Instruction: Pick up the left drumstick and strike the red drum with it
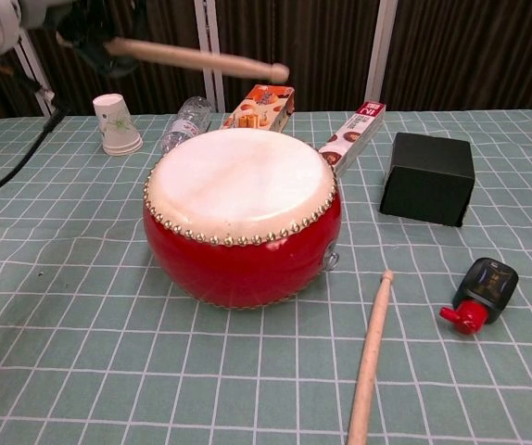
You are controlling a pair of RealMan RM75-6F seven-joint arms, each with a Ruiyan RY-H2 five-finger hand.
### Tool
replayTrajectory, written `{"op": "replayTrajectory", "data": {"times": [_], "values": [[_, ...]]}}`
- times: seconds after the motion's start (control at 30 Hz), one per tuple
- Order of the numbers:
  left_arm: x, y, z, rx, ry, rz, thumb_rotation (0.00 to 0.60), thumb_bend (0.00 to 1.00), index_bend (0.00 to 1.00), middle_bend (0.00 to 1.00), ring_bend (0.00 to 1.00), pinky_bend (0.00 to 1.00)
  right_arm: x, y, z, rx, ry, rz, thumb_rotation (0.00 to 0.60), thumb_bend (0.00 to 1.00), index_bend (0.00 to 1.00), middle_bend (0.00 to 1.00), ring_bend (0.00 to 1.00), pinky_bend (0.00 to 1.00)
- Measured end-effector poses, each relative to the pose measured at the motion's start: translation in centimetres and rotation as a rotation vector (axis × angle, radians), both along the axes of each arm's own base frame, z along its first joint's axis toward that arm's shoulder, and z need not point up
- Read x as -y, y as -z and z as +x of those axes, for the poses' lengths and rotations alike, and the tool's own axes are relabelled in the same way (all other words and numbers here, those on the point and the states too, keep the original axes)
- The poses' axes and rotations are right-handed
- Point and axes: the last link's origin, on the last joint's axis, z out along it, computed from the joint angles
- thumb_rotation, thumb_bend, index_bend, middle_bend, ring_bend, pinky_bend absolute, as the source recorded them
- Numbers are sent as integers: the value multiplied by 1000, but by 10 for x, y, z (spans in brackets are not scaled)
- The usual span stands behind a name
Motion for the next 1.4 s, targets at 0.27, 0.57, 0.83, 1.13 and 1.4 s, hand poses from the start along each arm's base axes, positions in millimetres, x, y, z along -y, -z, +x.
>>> {"op": "replayTrajectory", "data": {"times": [0.27,0.57,0.83,1.13,1.4], "values": [[13,34,-47,-256,-208,-175,600,547,748,1000,1000,912,0,-1,-1,2,4,0,600,251,0,0,0,116],[12,0,-20,42,-97,-83,600,547,745,1000,1000,912,-1,0,0,-6,3,0,600,251,0,0,0,116],[35,-45,-34,186,1,7,600,543,738,1000,1000,912,-1,0,0,-10,5,0,600,250,0,0,0,116],[70,-39,-116,83,-105,-83,600,491,733,1000,979,904,0,2,1,-17,5,5,600,251,0,0,0,116],[85,-5,-167,36,-212,-173,600,474,728,1000,935,904,1,3,1,-18,6,6,600,251,0,0,0,116]]}}
